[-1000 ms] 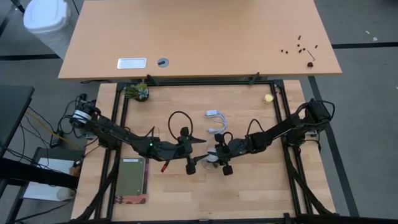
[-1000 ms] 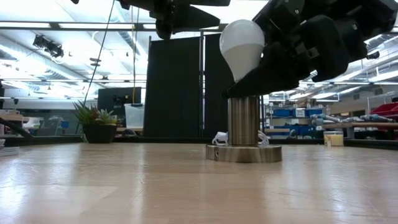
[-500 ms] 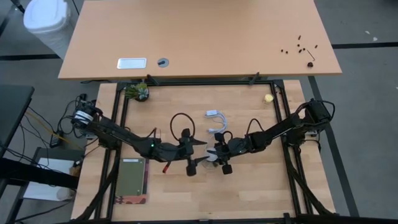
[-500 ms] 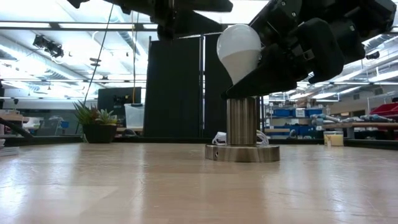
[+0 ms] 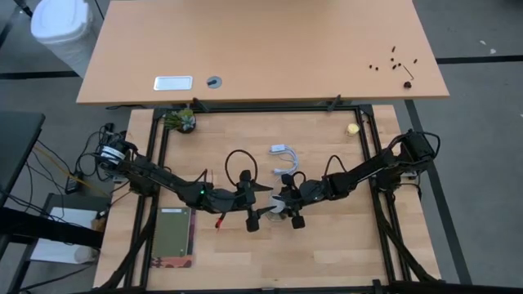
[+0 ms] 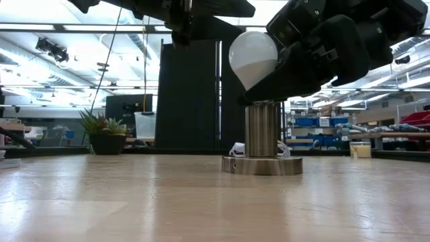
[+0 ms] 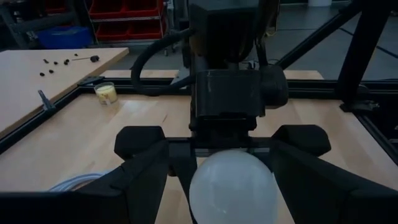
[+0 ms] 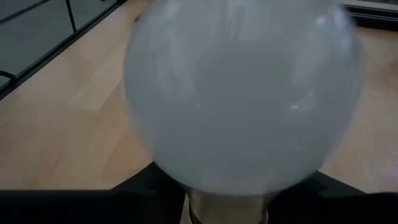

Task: Screw lightbulb
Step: Insert the lightbulb into the lamp

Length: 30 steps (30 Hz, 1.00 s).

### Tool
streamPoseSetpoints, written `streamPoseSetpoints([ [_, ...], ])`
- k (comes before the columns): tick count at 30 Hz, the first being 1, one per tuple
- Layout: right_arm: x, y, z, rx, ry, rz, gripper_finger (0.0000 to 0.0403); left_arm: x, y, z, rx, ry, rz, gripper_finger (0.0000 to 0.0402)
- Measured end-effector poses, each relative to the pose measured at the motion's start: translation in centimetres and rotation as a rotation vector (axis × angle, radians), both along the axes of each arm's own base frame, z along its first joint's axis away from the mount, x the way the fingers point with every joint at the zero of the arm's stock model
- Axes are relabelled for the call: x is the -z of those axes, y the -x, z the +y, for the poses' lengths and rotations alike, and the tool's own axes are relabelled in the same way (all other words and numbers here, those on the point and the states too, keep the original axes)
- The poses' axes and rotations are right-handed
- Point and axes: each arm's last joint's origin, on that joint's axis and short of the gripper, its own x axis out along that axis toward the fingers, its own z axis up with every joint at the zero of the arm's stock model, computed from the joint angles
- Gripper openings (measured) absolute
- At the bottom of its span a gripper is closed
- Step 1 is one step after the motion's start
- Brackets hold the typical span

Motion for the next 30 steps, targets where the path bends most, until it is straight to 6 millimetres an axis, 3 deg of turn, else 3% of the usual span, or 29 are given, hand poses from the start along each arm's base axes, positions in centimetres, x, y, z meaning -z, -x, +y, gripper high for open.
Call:
streamPoseSetpoints([
  [20, 0.01, -0.02, -0.11, 0.036, -0.071, 0.012, 0.0185, 0.35, 0.26, -0.37, -0.001, -0.077, 0.048, 0.0279],
  [30, -0.04, -0.07, -0.08, 0.042, -0.098, 0.008, 0.0184, 0.99, 0.05, -0.04, -0.070, -0.090, 0.064, 0.0198],
])
